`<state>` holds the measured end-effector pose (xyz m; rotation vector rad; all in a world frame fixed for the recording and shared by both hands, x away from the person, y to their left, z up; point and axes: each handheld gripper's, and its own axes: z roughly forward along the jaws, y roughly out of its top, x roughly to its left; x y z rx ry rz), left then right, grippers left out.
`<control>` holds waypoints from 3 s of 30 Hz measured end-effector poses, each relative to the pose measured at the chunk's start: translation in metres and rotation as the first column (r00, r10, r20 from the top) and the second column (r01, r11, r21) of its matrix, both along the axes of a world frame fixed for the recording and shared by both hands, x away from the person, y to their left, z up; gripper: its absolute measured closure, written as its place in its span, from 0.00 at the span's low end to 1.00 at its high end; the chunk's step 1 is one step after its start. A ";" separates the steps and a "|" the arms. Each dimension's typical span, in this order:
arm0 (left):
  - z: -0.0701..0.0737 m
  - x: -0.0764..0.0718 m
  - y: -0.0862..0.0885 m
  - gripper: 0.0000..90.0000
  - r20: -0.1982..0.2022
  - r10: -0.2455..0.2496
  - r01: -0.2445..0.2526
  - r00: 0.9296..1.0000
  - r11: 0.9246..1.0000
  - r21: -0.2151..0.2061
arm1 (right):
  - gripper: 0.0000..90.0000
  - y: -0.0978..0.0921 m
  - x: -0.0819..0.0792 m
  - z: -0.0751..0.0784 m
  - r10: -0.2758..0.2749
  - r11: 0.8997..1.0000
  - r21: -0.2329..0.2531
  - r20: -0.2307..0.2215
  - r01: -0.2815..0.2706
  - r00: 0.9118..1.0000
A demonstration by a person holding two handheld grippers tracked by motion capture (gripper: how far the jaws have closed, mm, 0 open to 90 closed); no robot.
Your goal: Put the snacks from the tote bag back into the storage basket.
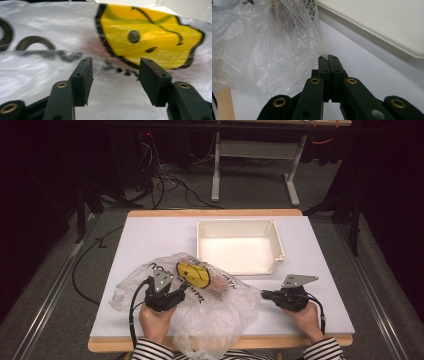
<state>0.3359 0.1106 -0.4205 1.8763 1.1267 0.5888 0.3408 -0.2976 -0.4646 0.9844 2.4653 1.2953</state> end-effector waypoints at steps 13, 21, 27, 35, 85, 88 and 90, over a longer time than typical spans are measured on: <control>-0.009 0.005 0.003 0.77 -0.037 -0.028 0.028 0.999 1.000 0.004 | 1.00 -0.015 -0.001 -0.001 -0.017 1.000 -0.008 -0.004 0.017 1.000; -0.015 0.006 0.004 0.75 -0.059 -0.040 0.039 0.997 0.999 -0.017 | 1.00 -0.026 -0.001 0.001 -0.046 0.999 -0.020 0.002 0.046 0.999; -0.005 -0.002 -0.006 0.72 -0.025 -0.080 0.080 0.996 0.997 -0.022 | 1.00 -0.034 0.002 0.000 -0.075 0.997 -0.027 -0.001 0.075 0.997; 0.006 -0.008 -0.010 0.56 0.018 -0.075 0.075 0.997 0.997 -0.021 | 1.00 -0.041 0.007 0.002 -0.110 0.992 -0.057 0.016 0.111 0.994; -0.061 0.021 -0.015 0.76 -0.159 -0.072 0.086 0.985 0.993 0.084 | 0.59 0.020 0.002 -0.010 0.007 0.997 -0.074 -0.067 -0.012 0.998; -0.059 0.021 -0.016 0.91 -0.180 -0.119 0.134 0.976 0.988 0.074 | 0.68 0.025 0.001 -0.012 0.029 0.993 -0.113 -0.059 -0.035 0.998; -0.058 0.021 -0.019 0.97 -0.193 -0.144 0.162 0.970 0.984 0.078 | 0.72 0.026 0.001 -0.013 0.032 0.991 -0.131 -0.039 -0.037 0.999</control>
